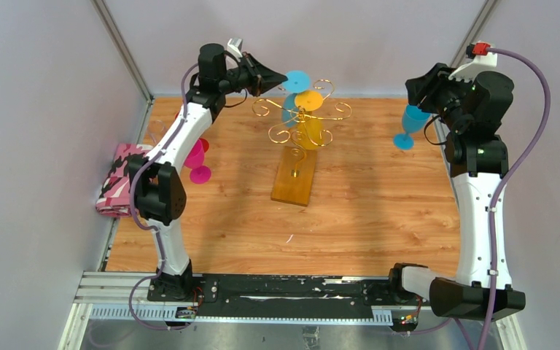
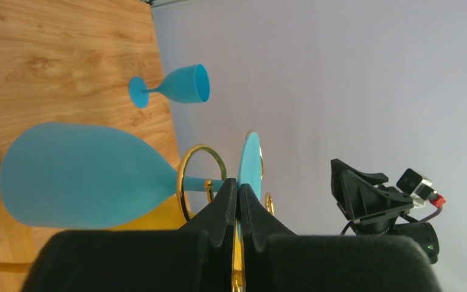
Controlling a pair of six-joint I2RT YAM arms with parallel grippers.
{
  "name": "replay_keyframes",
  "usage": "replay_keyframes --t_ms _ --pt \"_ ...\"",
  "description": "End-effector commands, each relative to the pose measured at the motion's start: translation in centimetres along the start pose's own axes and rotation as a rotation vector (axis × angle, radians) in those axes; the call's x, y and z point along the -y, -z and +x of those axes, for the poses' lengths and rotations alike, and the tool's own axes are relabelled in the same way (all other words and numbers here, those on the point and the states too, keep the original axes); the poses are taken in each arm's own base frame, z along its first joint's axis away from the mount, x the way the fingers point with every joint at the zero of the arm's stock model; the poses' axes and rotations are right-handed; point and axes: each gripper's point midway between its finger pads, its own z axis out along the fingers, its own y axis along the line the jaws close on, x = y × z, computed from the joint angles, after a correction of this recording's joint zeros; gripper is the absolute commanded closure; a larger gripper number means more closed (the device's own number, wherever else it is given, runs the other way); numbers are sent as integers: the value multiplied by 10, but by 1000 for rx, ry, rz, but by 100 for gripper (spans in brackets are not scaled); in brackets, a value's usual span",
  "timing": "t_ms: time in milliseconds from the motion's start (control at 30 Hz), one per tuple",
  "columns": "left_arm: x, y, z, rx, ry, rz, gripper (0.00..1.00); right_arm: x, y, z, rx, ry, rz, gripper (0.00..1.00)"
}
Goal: Take the wine glass off the wine glass rack
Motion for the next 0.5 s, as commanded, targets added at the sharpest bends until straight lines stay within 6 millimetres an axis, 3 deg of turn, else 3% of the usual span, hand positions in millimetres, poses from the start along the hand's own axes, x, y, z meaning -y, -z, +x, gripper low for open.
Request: replay_keyframes --t_ms 0,267,467 --pt "24 16 16 -40 -3 -20 100 -13 3 -4 21 -3 -49 50" --pt "12 23 28 -55 21 -48 100 -15 1 -4 16 -11 -62 50" --pt "12 40 24 -7 2 -68 100 -17 1 -2 9 -17 -71 50"
